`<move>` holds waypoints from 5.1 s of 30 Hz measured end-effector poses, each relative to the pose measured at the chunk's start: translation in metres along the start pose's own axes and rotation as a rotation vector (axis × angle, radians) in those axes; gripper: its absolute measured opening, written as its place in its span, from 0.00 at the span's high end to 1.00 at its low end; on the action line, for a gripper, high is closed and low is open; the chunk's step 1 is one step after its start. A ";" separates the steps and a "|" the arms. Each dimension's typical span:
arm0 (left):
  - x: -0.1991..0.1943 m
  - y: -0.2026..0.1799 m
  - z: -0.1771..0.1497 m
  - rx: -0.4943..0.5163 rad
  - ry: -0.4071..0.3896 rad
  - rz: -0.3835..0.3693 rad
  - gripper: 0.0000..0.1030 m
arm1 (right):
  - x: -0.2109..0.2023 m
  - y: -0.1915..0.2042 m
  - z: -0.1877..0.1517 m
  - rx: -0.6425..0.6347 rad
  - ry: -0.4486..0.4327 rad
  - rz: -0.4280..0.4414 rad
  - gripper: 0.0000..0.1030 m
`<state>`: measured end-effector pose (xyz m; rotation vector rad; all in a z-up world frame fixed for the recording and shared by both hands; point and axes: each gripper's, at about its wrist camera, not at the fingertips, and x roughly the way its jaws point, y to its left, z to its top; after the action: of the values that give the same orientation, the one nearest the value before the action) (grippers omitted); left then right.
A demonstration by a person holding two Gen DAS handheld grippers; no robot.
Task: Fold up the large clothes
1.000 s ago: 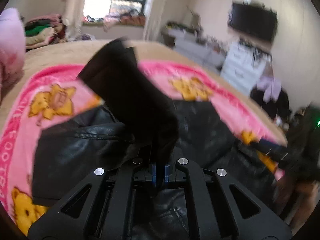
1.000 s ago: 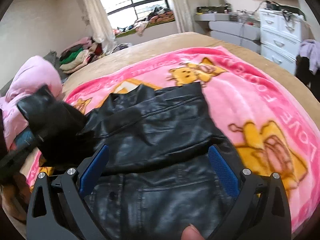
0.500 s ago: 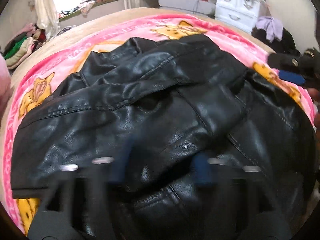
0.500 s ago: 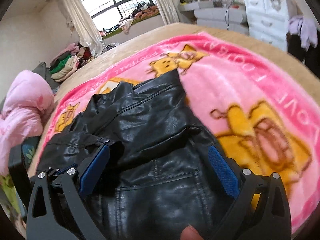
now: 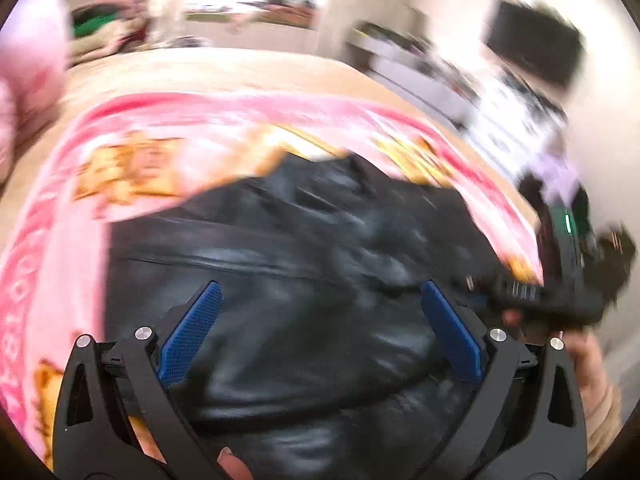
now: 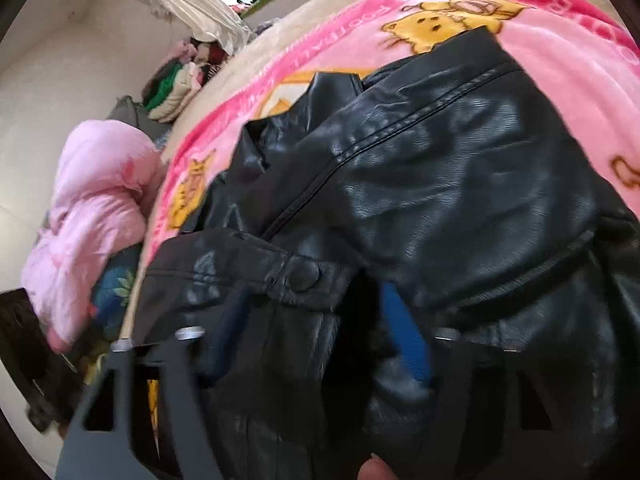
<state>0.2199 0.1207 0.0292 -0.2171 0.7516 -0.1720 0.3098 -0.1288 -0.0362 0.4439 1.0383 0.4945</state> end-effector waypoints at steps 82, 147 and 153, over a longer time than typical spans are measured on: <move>0.042 -0.009 -0.033 0.022 0.169 0.115 0.66 | -0.023 0.032 -0.021 -0.464 -0.082 -0.283 0.26; -0.074 -0.042 -0.052 0.016 -0.044 0.172 0.09 | -0.145 0.019 -0.099 -0.363 -0.221 -0.268 0.05; -0.086 -0.048 -0.073 0.017 -0.036 0.167 0.09 | -0.165 0.012 -0.110 -0.366 -0.233 -0.285 0.04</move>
<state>0.1040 0.0843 0.0459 -0.1399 0.7285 -0.0161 0.1405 -0.2025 0.0373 0.0240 0.7490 0.3567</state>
